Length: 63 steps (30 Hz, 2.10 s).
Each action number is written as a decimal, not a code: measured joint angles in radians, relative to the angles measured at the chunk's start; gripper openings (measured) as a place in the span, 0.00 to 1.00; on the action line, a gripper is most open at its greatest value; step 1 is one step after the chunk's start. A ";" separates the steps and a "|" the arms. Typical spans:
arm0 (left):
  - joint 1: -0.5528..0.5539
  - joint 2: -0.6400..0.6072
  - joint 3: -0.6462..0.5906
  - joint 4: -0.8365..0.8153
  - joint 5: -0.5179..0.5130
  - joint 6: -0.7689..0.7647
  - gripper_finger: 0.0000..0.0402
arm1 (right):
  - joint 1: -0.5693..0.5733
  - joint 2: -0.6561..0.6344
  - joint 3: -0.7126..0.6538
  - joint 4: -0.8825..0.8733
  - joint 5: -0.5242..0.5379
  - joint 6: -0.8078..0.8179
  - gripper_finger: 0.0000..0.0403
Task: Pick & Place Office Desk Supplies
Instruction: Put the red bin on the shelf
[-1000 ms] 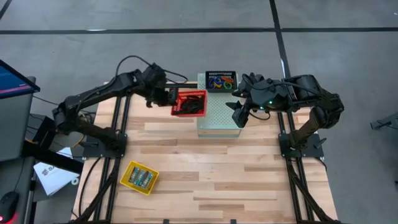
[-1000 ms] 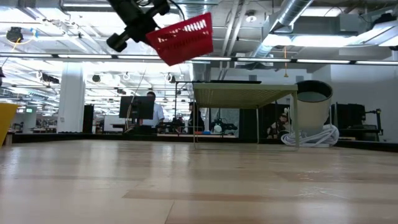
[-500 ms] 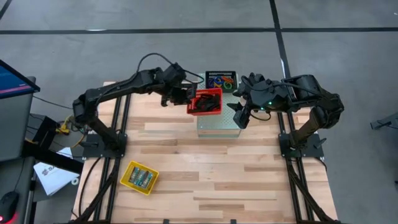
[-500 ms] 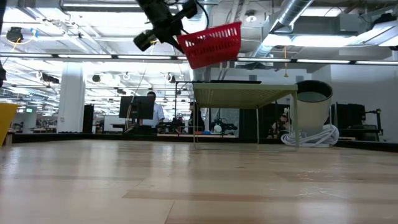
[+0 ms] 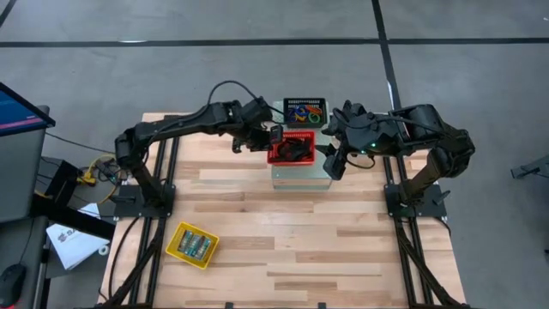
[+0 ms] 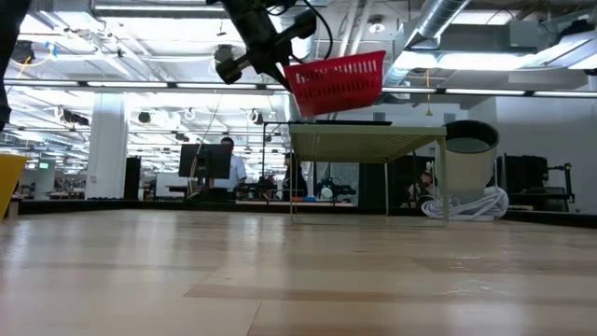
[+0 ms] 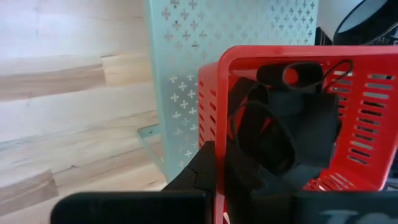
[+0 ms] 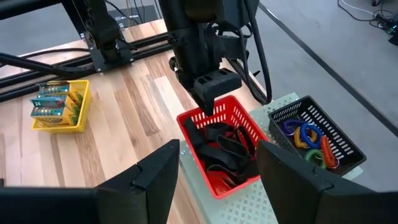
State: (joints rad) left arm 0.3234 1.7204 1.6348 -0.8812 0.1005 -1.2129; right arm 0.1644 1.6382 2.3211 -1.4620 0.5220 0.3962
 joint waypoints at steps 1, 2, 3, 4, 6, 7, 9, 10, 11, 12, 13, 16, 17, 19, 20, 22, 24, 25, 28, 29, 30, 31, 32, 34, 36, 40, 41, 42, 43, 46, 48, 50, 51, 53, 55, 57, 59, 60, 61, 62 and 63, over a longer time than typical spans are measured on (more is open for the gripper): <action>-0.006 0.006 0.002 0.006 -0.012 -0.003 0.00 | 0.002 0.000 0.000 0.000 0.000 -0.002 0.52; -0.009 0.010 0.002 0.016 -0.019 -0.006 0.00 | 0.004 0.000 0.000 -0.001 0.000 -0.004 0.52; -0.009 0.012 0.002 0.015 -0.028 -0.007 0.00 | 0.006 0.000 0.000 -0.001 0.000 -0.008 0.52; -0.009 0.012 0.002 0.010 -0.040 -0.007 0.00 | 0.007 0.000 0.000 -0.001 0.000 -0.012 0.52; -0.009 0.015 0.002 0.022 -0.059 -0.007 0.00 | 0.008 0.000 0.000 -0.001 0.000 -0.015 0.52; -0.008 0.020 0.002 0.034 -0.061 -0.006 0.00 | 0.011 0.000 0.000 -0.002 0.000 -0.015 0.52; -0.003 0.031 0.002 0.039 -0.064 -0.004 0.00 | 0.014 0.000 0.000 -0.002 0.000 -0.017 0.52; -0.003 0.038 0.002 0.052 -0.065 -0.004 0.00 | 0.016 0.000 0.000 -0.002 -0.001 -0.020 0.52; -0.002 0.045 0.002 0.070 -0.064 -0.004 0.00 | 0.021 0.000 0.000 -0.004 -0.001 -0.020 0.52; -0.002 0.052 0.002 0.082 -0.060 -0.004 0.00 | 0.025 0.000 0.000 -0.005 -0.002 -0.022 0.52; -0.002 0.059 0.002 0.089 -0.057 -0.004 0.00 | 0.029 0.000 0.000 -0.005 -0.004 -0.022 0.52; -0.004 0.078 0.001 0.099 -0.048 -0.004 0.00 | 0.043 0.000 0.000 -0.009 -0.005 -0.022 0.52; -0.004 0.082 0.001 0.107 -0.045 -0.003 0.00 | 0.047 0.000 0.000 -0.011 -0.004 -0.022 0.52; -0.004 0.085 0.001 0.104 -0.042 -0.001 0.00 | 0.055 0.000 0.000 -0.020 -0.004 -0.015 0.52; -0.004 0.084 0.001 0.109 -0.042 0.001 0.00 | 0.059 0.000 0.000 -0.021 -0.004 -0.015 0.52; -0.004 0.084 0.001 0.131 -0.042 0.001 0.01 | 0.060 0.000 0.000 -0.022 -0.004 -0.014 0.52; -0.003 0.084 0.001 0.142 -0.042 0.001 0.01 | 0.065 0.000 0.000 -0.022 -0.003 -0.007 0.52; -0.001 0.084 0.001 0.155 -0.040 0.003 0.01 | 0.065 0.000 0.000 -0.022 -0.003 -0.007 0.52; 0.007 0.083 0.001 0.204 -0.008 0.045 0.03 | 0.065 0.000 0.000 -0.021 -0.003 -0.006 0.52; 0.011 0.083 0.001 0.215 -0.005 0.052 0.04 | 0.065 0.000 0.000 -0.021 -0.003 -0.006 0.52; 0.014 0.083 0.001 0.224 -0.004 0.054 0.04 | 0.065 0.000 0.000 -0.021 -0.003 -0.005 0.52; 0.017 0.083 0.001 0.233 -0.003 0.055 0.05 | 0.065 0.000 0.000 -0.021 -0.003 -0.004 0.52; 0.021 0.083 0.001 0.235 -0.004 0.055 0.05 | 0.065 0.000 0.000 -0.021 -0.003 -0.004 0.52; 0.029 0.083 0.001 0.231 -0.003 0.056 0.06 | 0.065 0.000 0.000 -0.021 -0.003 -0.004 0.52; 0.035 0.083 0.001 0.224 -0.003 0.058 0.06 | 0.065 0.000 0.000 -0.022 -0.002 -0.004 0.52; 0.038 0.083 0.001 0.225 -0.004 0.072 0.06 | 0.065 0.000 0.000 -0.022 -0.001 -0.004 0.52; 0.038 0.083 0.001 0.224 -0.003 0.077 0.06 | 0.065 0.000 0.000 -0.022 -0.001 -0.004 0.52; 0.037 0.083 0.001 0.224 -0.002 0.084 0.06 | 0.065 0.000 0.000 -0.022 -0.001 -0.004 0.52; 0.037 0.083 0.001 0.224 0.001 0.089 0.06 | 0.065 0.000 0.000 -0.022 -0.001 -0.004 0.52; 0.036 0.083 0.001 0.225 0.004 0.109 0.07 | 0.065 0.000 0.000 -0.022 -0.001 -0.004 0.52; 0.036 0.083 -0.002 0.227 0.003 0.114 0.08 | 0.065 0.000 0.000 -0.022 -0.001 -0.004 0.52; 0.036 0.081 -0.016 0.234 0.003 0.110 0.10 | 0.065 0.000 0.000 -0.022 -0.001 -0.004 0.52; 0.036 0.081 -0.022 0.234 0.004 0.108 0.12 | 0.065 0.000 0.000 -0.023 -0.001 -0.004 0.52; 0.030 0.081 -0.031 0.231 0.004 0.097 0.15 | 0.065 0.000 0.000 -0.023 -0.001 -0.004 0.52; 0.030 0.081 -0.038 0.251 0.002 0.085 0.18 | 0.065 0.000 0.000 -0.026 -0.001 -0.005 0.52; 0.030 0.081 -0.044 0.258 0.002 0.083 0.21 | 0.065 0.000 0.000 -0.027 -0.001 -0.005 0.52; 0.033 0.081 -0.044 0.262 0.002 0.083 0.23 | 0.065 0.000 0.000 -0.027 -0.001 -0.005 0.52; 0.036 0.081 -0.044 0.265 0.002 0.083 0.24 | 0.065 0.000 0.000 -0.027 -0.001 -0.005 0.52; 0.036 0.081 -0.044 0.265 0.004 0.083 0.25 | 0.065 0.000 0.000 -0.027 -0.001 -0.005 0.52; 0.037 0.081 -0.044 0.262 0.005 0.085 0.25 | 0.065 0.000 0.000 -0.027 -0.001 -0.005 0.52; 0.039 0.081 -0.044 0.263 0.005 0.087 0.26 | 0.065 0.000 0.000 -0.027 -0.001 -0.004 0.52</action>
State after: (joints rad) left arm 0.3623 1.8015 1.5906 -0.6183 0.1055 -1.1256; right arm 0.2298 1.6382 2.3211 -1.4891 0.5209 0.3923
